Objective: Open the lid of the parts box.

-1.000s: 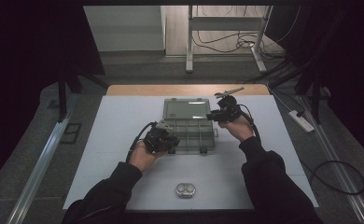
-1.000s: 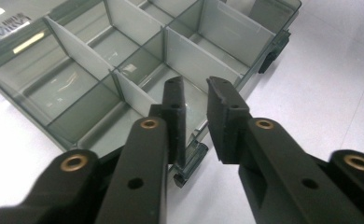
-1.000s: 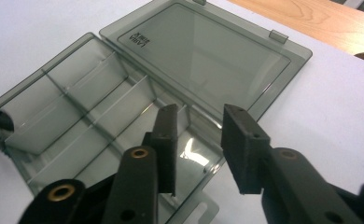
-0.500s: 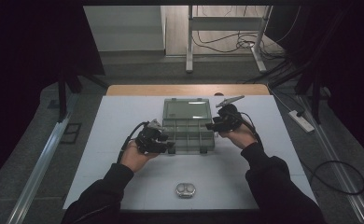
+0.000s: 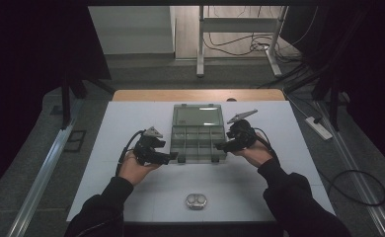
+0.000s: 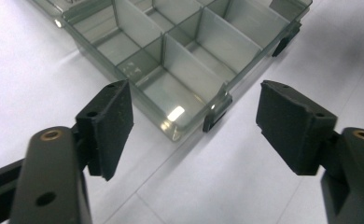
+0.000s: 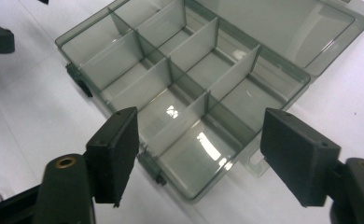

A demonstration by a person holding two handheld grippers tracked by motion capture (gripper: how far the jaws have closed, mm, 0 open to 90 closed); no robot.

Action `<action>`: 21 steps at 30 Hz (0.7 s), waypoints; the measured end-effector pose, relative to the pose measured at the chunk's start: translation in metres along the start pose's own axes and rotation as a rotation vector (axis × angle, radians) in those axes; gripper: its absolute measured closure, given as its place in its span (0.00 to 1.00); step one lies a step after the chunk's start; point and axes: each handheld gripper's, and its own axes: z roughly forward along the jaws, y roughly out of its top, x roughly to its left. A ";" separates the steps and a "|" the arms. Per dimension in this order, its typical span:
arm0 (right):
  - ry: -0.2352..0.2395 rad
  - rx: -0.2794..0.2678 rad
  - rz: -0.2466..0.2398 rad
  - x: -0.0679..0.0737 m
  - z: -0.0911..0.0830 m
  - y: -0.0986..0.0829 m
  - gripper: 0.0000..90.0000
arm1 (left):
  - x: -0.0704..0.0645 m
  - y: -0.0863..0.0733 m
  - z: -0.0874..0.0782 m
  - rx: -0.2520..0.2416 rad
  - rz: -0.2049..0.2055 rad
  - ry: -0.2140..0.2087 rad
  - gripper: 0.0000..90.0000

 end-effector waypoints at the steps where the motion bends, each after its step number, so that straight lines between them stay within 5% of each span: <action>1: 0.001 0.000 0.001 0.000 -0.001 -0.001 0.28 | 0.000 -0.002 -0.003 -0.001 0.004 0.004 0.29; 21: 0.009 -0.008 -0.004 0.016 -0.024 -0.036 0.09 | -0.004 -0.024 -0.031 -0.019 0.012 0.036 0.15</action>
